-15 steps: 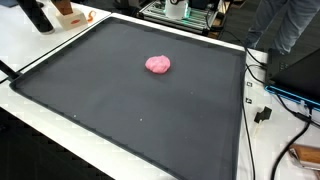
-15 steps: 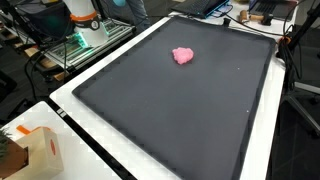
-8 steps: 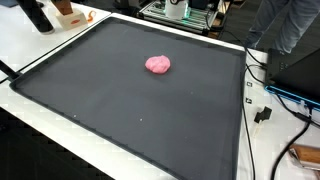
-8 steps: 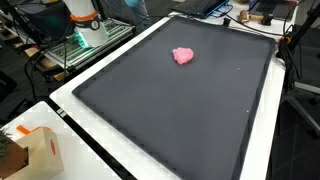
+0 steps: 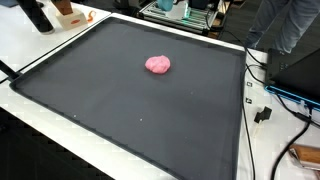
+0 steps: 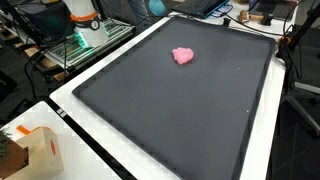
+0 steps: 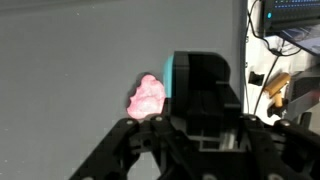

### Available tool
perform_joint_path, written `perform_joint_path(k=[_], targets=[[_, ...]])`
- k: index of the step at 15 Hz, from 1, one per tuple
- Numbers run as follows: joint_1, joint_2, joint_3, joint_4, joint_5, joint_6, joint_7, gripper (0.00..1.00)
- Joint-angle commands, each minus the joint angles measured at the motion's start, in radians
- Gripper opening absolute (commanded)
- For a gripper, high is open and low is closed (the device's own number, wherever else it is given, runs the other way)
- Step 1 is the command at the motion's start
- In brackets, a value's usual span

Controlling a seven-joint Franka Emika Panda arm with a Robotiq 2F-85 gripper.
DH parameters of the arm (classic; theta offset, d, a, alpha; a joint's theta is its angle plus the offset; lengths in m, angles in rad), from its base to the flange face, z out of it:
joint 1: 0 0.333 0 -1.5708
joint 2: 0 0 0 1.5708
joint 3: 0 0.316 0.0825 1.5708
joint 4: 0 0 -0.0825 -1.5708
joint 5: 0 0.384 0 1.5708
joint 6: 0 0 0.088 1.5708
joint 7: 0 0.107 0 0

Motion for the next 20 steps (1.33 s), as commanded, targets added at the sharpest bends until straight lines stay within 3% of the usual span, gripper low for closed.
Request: perform_joint_path(k=[1,4,8,15,18,19,20], targets=[[0.051,0.145,-0.080,0.044,0.206,0.027,-0.226,0.25],[0.035,0.256,-0.094,0.064,0.375,-0.022,-0.414,0.25],[-0.012,0.401,-0.061,0.095,0.512,-0.078,-0.592,0.25],[-0.069,0.621,0.006,0.170,0.659,-0.135,-0.745,0.25],[-0.075,0.705,0.034,0.211,0.694,-0.098,-0.780,0.25],[-0.076,0.642,0.032,0.172,0.654,-0.097,-0.742,0.25],[-0.077,0.662,0.036,0.182,0.656,-0.096,-0.744,0.50]])
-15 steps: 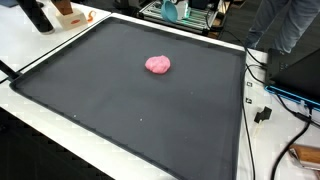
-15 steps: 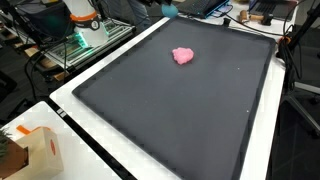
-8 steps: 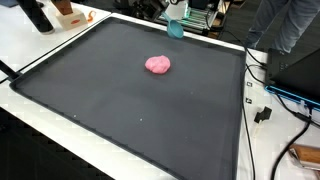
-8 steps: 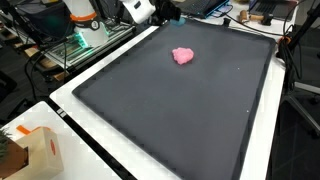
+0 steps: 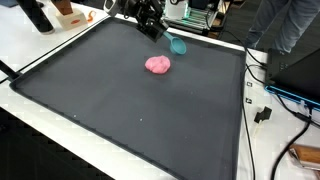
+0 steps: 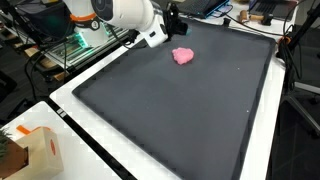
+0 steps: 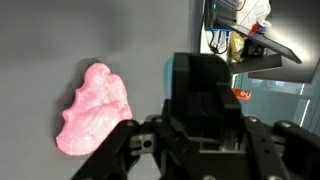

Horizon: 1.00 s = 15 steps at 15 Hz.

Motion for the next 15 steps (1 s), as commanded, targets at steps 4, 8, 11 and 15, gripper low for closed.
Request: perform_joint_path(k=[4,8,11,15], targets=[[-0.025,-0.002,0.026,0.004,-0.004,0.001,0.003,0.50],[-0.028,0.029,0.036,0.019,0.027,0.013,-0.037,0.25],[-0.026,0.057,0.052,0.035,0.060,0.031,-0.093,0.25],[-0.026,0.092,0.069,0.050,0.124,0.029,-0.183,0.25]])
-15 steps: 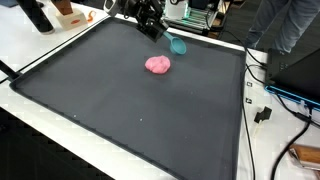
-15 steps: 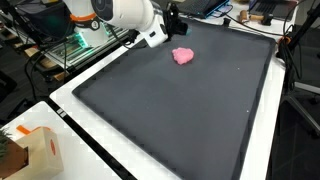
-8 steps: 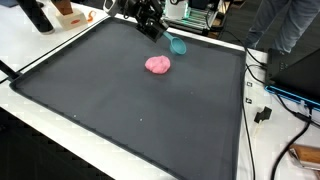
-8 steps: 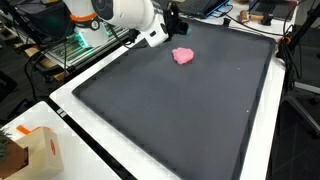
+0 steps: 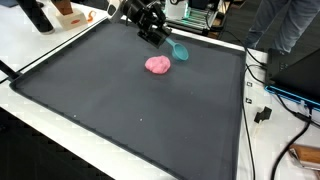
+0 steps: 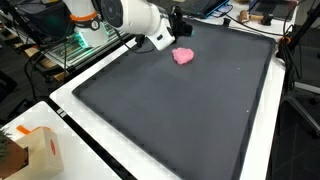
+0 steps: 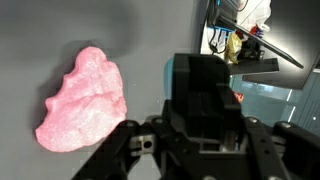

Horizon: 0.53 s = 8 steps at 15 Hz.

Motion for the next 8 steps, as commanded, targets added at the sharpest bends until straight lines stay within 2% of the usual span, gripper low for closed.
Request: perform_joint_path(k=[1,8], targets=[[-0.016,0.039,0.024,0.018,0.076,0.005,-0.098,0.25],[-0.016,0.058,0.021,0.038,0.123,0.013,-0.206,0.25]])
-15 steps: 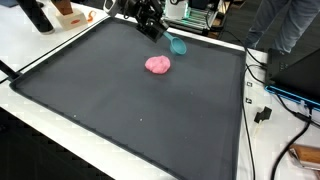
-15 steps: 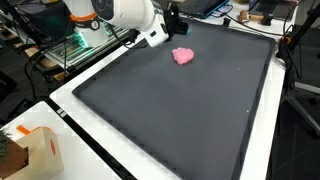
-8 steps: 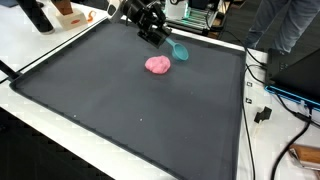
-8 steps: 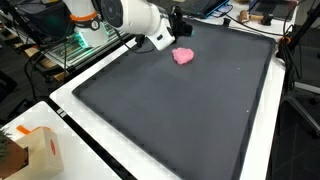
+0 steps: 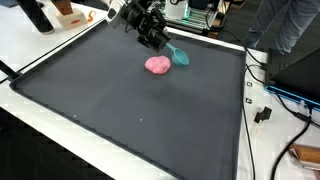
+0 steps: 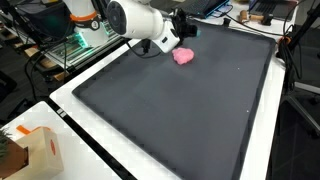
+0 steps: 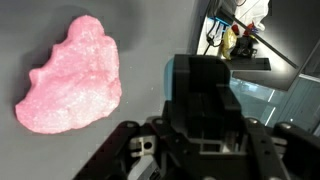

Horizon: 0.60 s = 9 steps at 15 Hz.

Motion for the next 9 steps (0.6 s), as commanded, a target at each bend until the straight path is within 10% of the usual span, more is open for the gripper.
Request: perform_joint_path(k=[1,9], targets=[[-0.015,0.013,0.008,0.012,0.042,0.012,-0.063,0.25],[-0.021,-0.003,-0.001,0.020,0.027,0.024,-0.068,0.25]])
